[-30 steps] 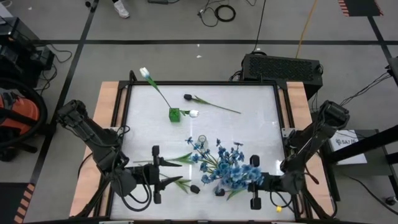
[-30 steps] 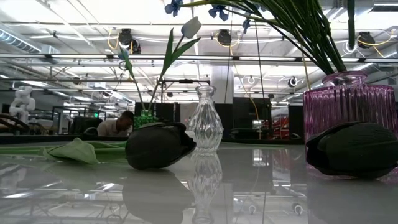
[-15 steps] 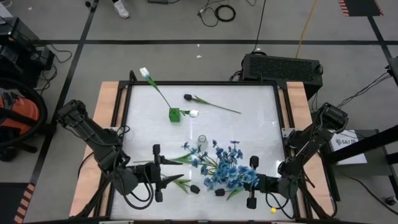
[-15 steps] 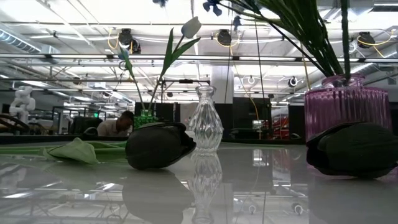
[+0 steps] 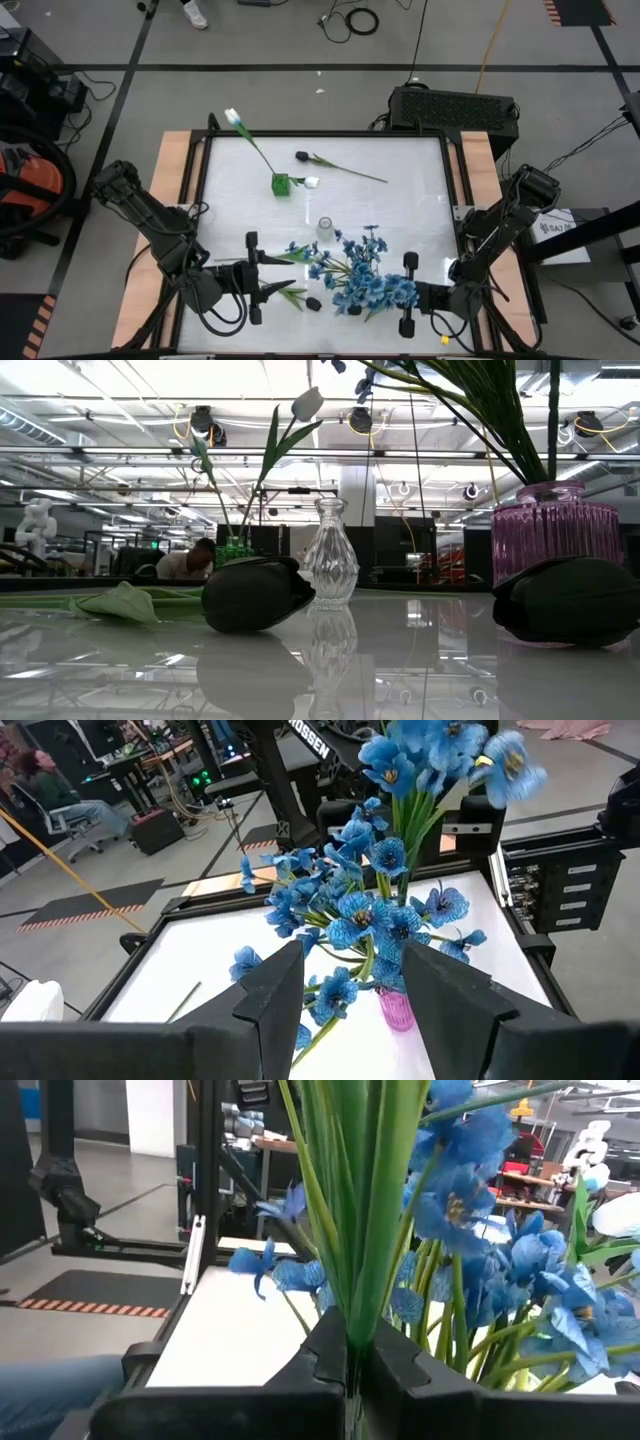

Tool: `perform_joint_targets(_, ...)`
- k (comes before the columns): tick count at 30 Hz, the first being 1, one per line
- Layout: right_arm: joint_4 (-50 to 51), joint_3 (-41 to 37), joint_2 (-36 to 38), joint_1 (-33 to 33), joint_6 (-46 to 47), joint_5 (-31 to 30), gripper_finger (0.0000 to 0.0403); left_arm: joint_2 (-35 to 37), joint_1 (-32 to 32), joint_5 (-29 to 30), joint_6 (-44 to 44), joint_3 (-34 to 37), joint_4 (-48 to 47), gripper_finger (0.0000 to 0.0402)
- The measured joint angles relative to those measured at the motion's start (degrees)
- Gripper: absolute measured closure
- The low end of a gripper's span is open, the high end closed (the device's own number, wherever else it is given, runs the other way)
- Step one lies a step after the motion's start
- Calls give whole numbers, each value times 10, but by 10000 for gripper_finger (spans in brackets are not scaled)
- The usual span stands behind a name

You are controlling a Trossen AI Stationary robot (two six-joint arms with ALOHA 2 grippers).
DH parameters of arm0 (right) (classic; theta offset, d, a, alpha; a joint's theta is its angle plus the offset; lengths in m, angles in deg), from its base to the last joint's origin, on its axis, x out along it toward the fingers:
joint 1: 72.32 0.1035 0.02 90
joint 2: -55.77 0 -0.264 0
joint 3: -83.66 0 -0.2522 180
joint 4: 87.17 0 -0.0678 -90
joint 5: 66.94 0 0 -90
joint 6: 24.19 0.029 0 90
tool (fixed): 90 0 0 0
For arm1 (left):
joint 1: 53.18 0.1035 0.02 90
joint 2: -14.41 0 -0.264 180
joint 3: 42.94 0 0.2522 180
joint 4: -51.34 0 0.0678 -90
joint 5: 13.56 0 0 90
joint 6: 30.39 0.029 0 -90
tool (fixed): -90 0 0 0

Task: Sort flowers into vase by color
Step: Put the blue flowers into the purple vase

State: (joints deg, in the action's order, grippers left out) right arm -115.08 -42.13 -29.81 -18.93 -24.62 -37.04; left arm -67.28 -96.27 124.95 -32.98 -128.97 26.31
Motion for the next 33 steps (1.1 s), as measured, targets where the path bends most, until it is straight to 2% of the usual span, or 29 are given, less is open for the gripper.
perform_joint_targets(8, -10, 0, 0, 6, -19, -1, 401, 0, 0, -2, 0, 0, 0, 223)
perform_joint_targets(14, -29, 0, 1, 29, -65, -44, 401, 0, 0, -3, 0, 0, 0, 223)
perform_joint_targets(33, 21, 0, -12, 6, 26, -43, 391, 0, 0, -3, 0, 0, 0, 223)
